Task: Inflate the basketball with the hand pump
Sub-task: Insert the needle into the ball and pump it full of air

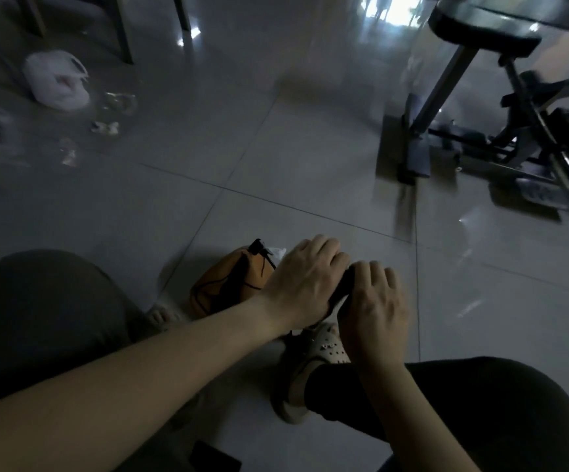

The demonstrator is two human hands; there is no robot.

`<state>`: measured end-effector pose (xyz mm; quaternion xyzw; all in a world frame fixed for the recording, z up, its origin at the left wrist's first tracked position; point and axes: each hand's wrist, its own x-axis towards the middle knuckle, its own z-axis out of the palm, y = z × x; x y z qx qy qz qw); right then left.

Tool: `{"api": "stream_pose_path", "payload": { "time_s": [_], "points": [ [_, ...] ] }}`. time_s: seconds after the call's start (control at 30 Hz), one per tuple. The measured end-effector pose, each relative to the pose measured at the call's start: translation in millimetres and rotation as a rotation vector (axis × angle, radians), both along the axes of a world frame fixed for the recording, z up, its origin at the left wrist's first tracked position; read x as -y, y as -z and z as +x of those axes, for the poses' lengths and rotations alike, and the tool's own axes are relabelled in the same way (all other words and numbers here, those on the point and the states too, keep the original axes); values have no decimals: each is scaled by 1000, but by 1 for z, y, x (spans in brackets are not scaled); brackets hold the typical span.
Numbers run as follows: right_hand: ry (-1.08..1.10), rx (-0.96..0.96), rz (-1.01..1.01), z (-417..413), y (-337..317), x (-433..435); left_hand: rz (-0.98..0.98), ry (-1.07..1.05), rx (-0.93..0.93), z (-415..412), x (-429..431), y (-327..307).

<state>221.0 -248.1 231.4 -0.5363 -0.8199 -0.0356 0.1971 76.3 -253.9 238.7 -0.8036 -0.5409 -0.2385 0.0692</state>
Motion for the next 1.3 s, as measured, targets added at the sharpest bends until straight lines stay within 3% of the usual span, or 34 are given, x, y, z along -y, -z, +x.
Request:
{"api": "stream_pose_path", "payload": {
  "time_s": [0.23, 0.43, 0.63, 0.77, 0.9, 1.07, 1.17, 1.3],
  "points": [
    [-23, 115, -111, -17, 74, -7, -248, -119, -198, -5, -2, 98],
    [16, 261, -353, -17, 125, -18, -373, -140, -214, 1, -9, 143],
    [-107, 341, -443, -20, 133, -22, -476, -182, -252, -3, -7, 152],
    [-100, 213, -518, -13, 105, -19, -528, -133, -191, 2, -2, 126],
    [-33, 31, -299, -1, 45, -18, -329, -57, -77, 3, -16, 55],
    [-6, 12, -7, 3, -18, -28, -39, -40, 54, 0, -28, -17],
    [11, 32, 22, -10, -22, -36, -50, -66, 40, -6, -30, -14],
    [-45, 89, -79, -16, 27, -29, -201, -122, -104, -7, -22, 42]
  ]
}}
